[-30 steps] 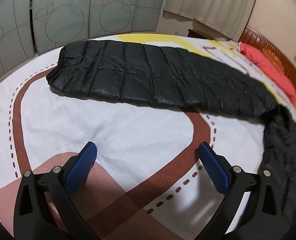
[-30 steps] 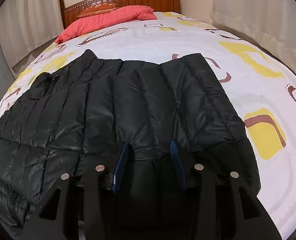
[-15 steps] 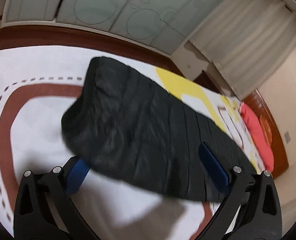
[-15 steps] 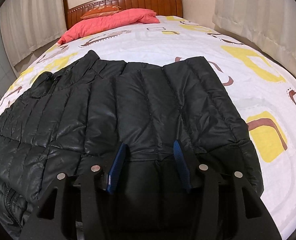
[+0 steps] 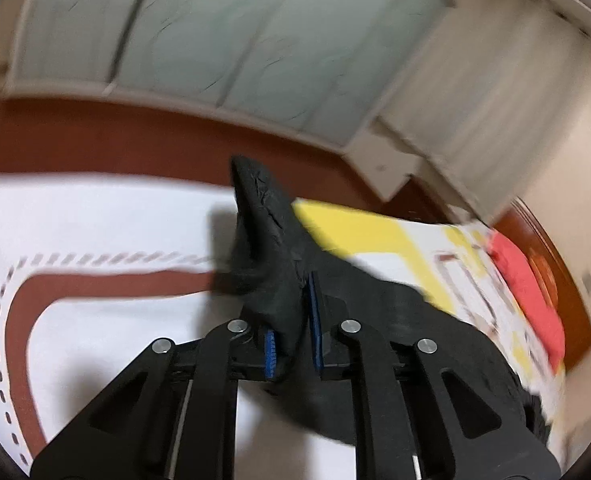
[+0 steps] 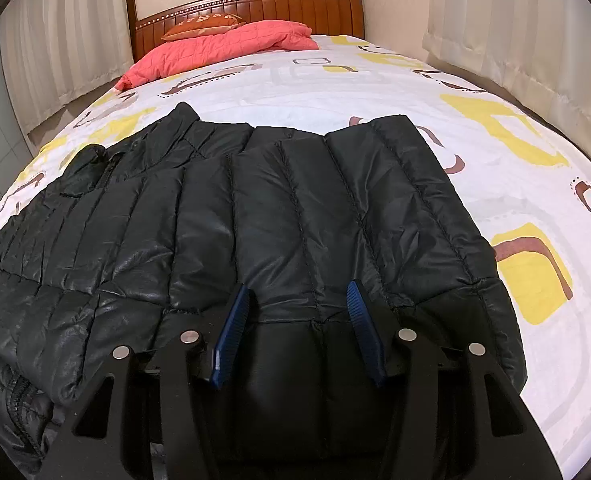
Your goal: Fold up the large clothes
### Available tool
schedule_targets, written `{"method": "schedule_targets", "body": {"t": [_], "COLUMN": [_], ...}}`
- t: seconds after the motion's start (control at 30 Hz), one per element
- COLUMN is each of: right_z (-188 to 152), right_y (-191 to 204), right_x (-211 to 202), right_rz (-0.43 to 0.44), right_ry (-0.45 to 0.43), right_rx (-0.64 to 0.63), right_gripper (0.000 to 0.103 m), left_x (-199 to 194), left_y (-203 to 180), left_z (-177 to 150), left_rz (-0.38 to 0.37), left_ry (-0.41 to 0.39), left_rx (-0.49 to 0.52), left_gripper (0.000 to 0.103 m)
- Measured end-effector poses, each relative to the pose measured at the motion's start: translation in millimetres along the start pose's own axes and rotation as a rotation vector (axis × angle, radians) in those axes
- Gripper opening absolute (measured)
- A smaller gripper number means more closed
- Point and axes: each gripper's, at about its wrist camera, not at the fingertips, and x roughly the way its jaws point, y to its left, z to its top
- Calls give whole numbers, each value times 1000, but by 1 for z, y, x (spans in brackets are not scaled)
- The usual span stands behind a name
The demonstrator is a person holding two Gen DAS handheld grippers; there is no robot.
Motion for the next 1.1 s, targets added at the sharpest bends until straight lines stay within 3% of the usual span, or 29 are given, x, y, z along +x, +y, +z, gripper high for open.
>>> {"method": "schedule_targets", "body": {"t": [0.17, 0.37, 0.6, 0.8, 0.9, 0.97, 1.1], "right_z": [0, 0, 0, 0, 1, 2, 6], "right_y": [3, 3, 3, 3, 3, 4, 9], "right_x": [0, 0, 1, 1, 2, 2, -5], "right_rz": [-14, -15, -8, -4, -5, -10, -42], "right_ry": [0, -4, -4, -4, -1, 4, 16], "right_rx": [-6, 0, 9, 14, 12, 7, 8], "right_gripper": [52, 52, 52, 52, 53, 54, 56], "left_x": [-22, -38, -41, -28, -35, -42, -58], "left_y": [-103, -239, -343, -370, -366, -361, -341], "left_z": [-24, -100, -194, -264, -273, -265, -240], "left_rz": [-195, -392, -489, -494, -485, -492, -499], "left_ry": [23, 156, 304, 382, 406, 393, 365], "left_rx": [208, 448, 651, 788, 800, 787, 766], "left_gripper": [11, 11, 11, 12, 34, 64, 66]}}
